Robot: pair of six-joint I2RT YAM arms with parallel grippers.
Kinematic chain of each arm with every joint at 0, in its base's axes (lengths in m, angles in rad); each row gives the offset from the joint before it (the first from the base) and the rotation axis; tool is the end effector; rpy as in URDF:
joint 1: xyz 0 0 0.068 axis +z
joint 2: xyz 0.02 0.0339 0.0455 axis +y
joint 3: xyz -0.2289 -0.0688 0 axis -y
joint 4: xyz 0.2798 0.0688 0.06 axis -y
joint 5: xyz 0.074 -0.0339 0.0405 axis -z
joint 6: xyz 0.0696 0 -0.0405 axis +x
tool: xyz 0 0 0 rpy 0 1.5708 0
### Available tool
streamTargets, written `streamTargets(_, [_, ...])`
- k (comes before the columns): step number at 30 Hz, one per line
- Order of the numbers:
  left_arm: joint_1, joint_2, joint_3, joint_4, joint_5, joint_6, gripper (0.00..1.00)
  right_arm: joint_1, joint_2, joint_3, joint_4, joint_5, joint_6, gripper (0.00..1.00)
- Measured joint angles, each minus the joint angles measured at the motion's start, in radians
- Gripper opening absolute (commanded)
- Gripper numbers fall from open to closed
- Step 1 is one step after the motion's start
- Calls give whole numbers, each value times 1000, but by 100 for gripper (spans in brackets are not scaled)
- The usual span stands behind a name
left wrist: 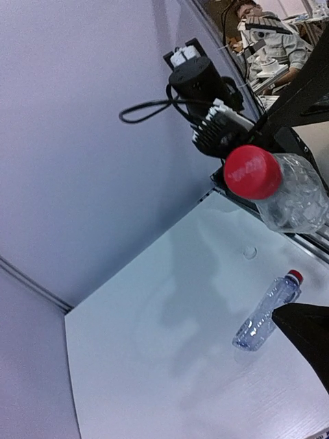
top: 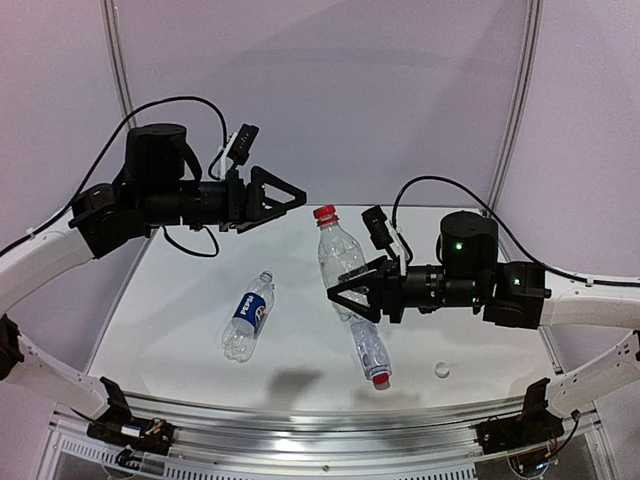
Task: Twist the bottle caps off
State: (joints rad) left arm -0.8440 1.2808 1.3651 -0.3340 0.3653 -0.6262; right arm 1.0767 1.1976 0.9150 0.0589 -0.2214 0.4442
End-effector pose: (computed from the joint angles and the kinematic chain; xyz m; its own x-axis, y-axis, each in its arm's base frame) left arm 0.2226 -0.2878 0.3818 -0.6769 -0.0625 -0.7334 0.6557 0.4015 -0.6394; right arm 0.1574 0.3245 0.2748 -0.5077 -0.0585 -0.8595 -0.8220 0.3315 0.4630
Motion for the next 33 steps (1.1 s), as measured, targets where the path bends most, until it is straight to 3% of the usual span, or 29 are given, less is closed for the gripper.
streamTargets(7, [-27,40,64,72,111,46,76,0,4,-14,98,-134,32,33])
streamTargets(16, [-48,114,120,78,185,90,64,0,4,-14,120,-161,49,32])
streamTargets(21, [-55,125,121,69,201,101,45,0,3,-15,128,-161,55,32])
streamTargets(26, [-63,128,126,61,209,112,16,0,3,-16,137,-160,64,32])
streamTargets(33, [-68,138,152,32,192,115,13,0,3,-17,145,-157,71,32])
